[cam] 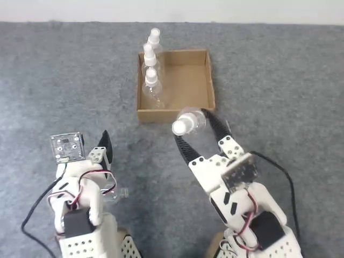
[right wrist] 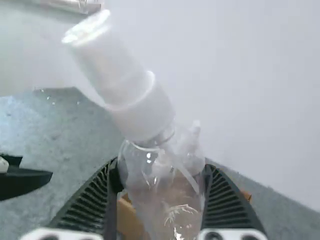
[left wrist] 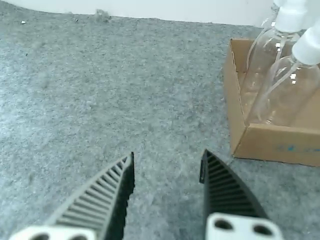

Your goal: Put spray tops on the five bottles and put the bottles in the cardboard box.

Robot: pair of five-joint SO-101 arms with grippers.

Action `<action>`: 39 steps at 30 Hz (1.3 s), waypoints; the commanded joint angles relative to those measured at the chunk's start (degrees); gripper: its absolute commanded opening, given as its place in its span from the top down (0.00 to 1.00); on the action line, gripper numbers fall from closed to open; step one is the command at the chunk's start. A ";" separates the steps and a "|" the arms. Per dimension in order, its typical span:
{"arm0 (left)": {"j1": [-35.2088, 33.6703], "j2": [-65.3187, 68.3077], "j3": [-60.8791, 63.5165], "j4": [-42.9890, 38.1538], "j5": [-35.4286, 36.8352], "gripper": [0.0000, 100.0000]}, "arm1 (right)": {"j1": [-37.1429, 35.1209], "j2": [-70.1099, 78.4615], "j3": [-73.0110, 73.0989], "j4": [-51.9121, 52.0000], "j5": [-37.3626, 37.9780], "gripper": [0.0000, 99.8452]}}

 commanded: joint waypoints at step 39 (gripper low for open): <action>-0.18 -0.97 0.04 -1.41 -0.35 0.80 | 13.58 89.80 -60.84 -9.80 -15.65 0.93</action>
